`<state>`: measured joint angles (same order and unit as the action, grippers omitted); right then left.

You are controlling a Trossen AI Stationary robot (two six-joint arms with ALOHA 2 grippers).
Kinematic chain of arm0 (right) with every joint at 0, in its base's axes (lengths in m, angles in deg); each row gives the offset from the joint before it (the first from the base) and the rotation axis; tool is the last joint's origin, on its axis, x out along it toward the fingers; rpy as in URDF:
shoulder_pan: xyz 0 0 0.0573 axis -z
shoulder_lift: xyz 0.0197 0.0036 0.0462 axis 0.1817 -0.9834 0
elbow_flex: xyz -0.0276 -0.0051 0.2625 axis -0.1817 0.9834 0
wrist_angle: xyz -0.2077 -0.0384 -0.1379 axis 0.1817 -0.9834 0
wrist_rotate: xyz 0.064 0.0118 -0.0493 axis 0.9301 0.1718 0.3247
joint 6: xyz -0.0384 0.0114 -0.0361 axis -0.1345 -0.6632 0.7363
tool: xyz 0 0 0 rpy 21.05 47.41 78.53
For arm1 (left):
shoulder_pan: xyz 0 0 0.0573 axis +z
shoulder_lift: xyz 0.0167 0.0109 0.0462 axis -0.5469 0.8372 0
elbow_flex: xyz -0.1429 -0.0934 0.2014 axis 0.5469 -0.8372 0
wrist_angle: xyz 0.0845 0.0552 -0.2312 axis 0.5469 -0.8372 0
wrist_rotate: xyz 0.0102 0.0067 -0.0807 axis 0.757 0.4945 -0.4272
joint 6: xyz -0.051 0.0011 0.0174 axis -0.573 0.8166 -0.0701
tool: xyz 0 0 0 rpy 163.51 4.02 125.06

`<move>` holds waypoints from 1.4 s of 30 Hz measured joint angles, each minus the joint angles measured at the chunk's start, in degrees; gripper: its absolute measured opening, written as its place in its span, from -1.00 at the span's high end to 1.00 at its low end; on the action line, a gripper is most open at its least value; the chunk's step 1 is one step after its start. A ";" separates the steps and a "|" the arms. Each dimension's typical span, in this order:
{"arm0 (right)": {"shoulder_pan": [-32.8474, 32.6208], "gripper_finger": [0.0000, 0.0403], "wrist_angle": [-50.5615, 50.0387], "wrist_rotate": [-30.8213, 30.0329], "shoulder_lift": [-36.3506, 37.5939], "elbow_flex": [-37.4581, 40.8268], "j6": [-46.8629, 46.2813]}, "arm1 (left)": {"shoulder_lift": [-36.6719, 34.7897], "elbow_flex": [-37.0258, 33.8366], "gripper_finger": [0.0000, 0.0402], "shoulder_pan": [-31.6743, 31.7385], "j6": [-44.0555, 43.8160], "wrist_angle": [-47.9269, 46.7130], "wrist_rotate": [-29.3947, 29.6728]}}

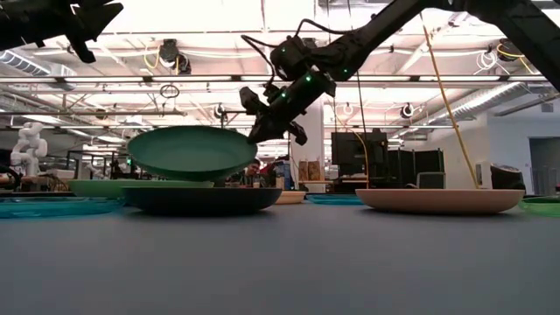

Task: Stack plastic plates
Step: Stack the dark green plate on top of the green plate, then stack the pink plate on top of the dark green plate

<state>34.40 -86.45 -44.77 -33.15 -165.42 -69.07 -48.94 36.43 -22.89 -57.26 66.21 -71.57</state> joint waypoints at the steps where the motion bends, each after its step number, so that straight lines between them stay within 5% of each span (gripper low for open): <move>1: -0.35 0.90 0.97 0.02 0.00 0.00 0.10 | 0.02 0.00 0.43 0.00 0.00 0.00 -0.02; 20: -2.36 0.33 6.96 -1.61 0.00 -0.04 -1.75 | 0.01 0.00 0.43 0.00 0.48 -0.08 -0.24; 42: -10.10 0.34 -7.37 -1.43 0.00 -0.04 5.26 | 0.00 0.00 0.43 0.00 1.66 -2.90 -0.20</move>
<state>24.30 -93.83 -46.20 -33.15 -165.47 -63.81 -48.94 36.43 -22.89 -55.60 63.31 -71.77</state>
